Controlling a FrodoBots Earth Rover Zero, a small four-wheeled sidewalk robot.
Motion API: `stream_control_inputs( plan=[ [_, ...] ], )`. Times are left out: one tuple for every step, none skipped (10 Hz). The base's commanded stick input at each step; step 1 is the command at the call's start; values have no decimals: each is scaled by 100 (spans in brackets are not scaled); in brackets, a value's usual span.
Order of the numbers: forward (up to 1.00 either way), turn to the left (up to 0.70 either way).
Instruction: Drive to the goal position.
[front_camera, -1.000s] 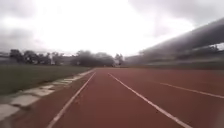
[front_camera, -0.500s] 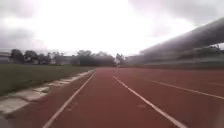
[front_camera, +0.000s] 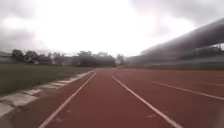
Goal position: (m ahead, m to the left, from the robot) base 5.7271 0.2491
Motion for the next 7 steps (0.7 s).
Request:
stream_control_inputs(
  plan=[
    [70,0],
    [70,0],
    [70,0],
    [70,0],
    [70,0],
    [70,0],
    [70,0]
  ],
)
